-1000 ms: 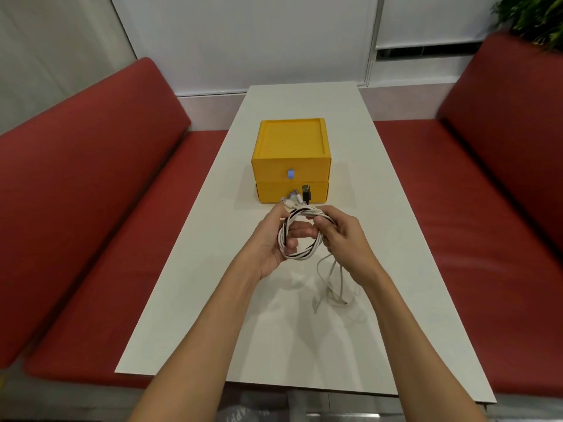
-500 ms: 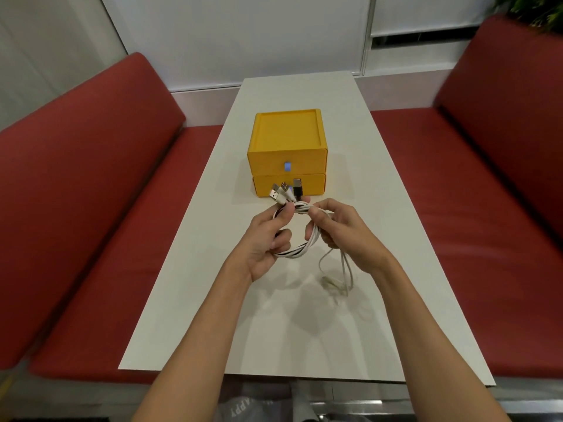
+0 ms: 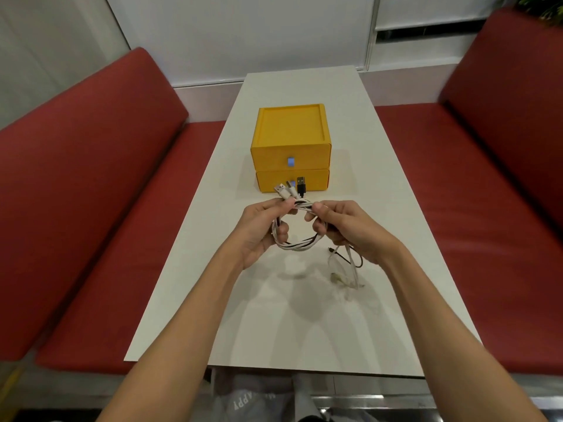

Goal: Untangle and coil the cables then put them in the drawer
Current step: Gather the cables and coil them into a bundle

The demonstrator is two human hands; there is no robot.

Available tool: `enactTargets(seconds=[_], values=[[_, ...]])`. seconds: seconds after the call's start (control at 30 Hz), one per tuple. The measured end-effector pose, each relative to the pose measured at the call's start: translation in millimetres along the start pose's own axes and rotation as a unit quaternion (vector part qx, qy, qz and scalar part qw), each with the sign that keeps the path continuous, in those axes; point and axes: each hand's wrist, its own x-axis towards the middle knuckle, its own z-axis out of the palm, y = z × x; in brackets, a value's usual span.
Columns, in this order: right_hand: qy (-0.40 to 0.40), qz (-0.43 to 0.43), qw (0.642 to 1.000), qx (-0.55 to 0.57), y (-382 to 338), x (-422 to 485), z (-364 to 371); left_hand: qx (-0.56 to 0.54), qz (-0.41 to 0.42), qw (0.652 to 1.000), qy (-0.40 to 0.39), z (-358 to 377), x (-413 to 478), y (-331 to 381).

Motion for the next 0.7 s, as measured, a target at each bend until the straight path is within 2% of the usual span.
enactTargets(seconds=[0.07, 0.13, 0.23, 0.3, 0.43, 0.47, 0.6, 0.7], values=[[-0.002, 0.001, 0.998, -0.059, -5, 0, -4, 0.052, -0.009, 0.999, 0.006, -5, 0, 3], [-0.011, 0.005, 0.993, -0.116, -10, 0, -6, 0.149, 0.011, 0.988, 0.027, -10, 3, 10], [-0.038, 0.004, 0.983, -0.182, -19, 0, -5, 0.307, 0.129, 0.942, 0.032, -6, 3, 28], [-0.056, -0.002, 0.976, -0.212, -26, 1, -5, 0.381, 0.189, 0.905, -0.029, 5, 1, 38], [-0.085, -0.001, 0.964, -0.251, -41, 1, -11, 0.541, 0.179, 0.807, -0.152, 10, 6, 41], [-0.091, 0.002, 0.962, -0.257, -43, 1, -14, 0.549, 0.174, 0.8, -0.17, 8, 6, 40], [-0.106, 0.018, 0.975, -0.197, -43, -2, -23, 0.481, 0.142, 0.841, -0.202, 3, 4, 38], [-0.076, 0.014, 0.991, -0.11, -44, -4, -31, 0.431, 0.149, 0.869, -0.194, -3, 1, 37]])
